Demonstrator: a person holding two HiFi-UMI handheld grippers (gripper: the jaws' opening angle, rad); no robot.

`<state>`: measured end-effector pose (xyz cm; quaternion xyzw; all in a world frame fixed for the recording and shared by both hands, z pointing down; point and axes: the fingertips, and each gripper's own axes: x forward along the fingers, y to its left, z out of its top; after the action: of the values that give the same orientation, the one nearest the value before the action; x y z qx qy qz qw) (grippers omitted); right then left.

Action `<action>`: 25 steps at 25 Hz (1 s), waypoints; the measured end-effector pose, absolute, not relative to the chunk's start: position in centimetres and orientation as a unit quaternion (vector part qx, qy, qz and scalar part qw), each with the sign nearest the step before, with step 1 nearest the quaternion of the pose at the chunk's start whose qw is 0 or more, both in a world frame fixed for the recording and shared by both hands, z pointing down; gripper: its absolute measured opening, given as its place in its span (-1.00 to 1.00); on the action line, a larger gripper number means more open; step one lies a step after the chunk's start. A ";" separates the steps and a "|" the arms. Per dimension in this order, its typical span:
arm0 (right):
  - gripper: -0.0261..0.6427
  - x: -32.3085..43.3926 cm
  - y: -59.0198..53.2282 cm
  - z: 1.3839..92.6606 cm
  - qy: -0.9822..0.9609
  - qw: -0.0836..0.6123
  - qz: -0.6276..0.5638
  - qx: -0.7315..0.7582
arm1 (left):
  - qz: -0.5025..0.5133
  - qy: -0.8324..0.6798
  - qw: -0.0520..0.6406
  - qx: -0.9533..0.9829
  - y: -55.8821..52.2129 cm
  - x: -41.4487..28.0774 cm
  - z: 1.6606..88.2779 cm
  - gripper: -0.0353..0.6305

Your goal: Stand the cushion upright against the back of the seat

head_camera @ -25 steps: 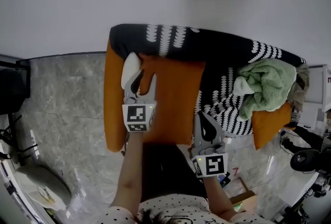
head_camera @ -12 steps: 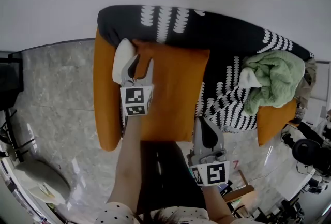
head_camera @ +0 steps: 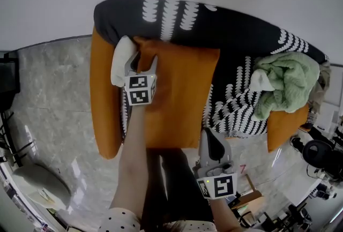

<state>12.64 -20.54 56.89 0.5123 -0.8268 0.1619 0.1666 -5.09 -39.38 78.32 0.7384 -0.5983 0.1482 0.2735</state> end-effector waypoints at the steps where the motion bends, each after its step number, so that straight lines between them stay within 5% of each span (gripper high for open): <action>1: -0.94 12.8 -20.5 57.0 -0.826 0.168 0.163 0.514 | 0.148 -0.597 0.279 0.738 -39.4 -5.0 78.8 -0.15; 14: -0.94 14.3 -20.2 58.0 -0.813 0.180 0.173 0.526 | 0.105 -0.597 0.297 0.738 -40.7 -4.8 80.3 -0.10; 17: -0.94 14.4 -20.3 58.0 -0.810 0.182 0.177 0.528 | 0.074 -0.623 0.300 0.718 -40.6 -6.3 79.0 0.15; 21: -0.94 14.2 -20.8 58.1 -0.810 0.184 0.180 0.527 | 0.104 -0.592 0.324 0.730 -40.9 -5.6 80.2 0.20; 25: -0.94 13.9 -21.3 58.3 -0.809 0.184 0.183 0.528 | 0.135 -0.570 0.324 0.743 -41.0 -4.3 81.6 0.07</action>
<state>13.87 -21.30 58.33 0.5279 -0.8085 0.1835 0.1842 -4.32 -40.97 81.58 0.7428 -0.5699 0.1353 0.3244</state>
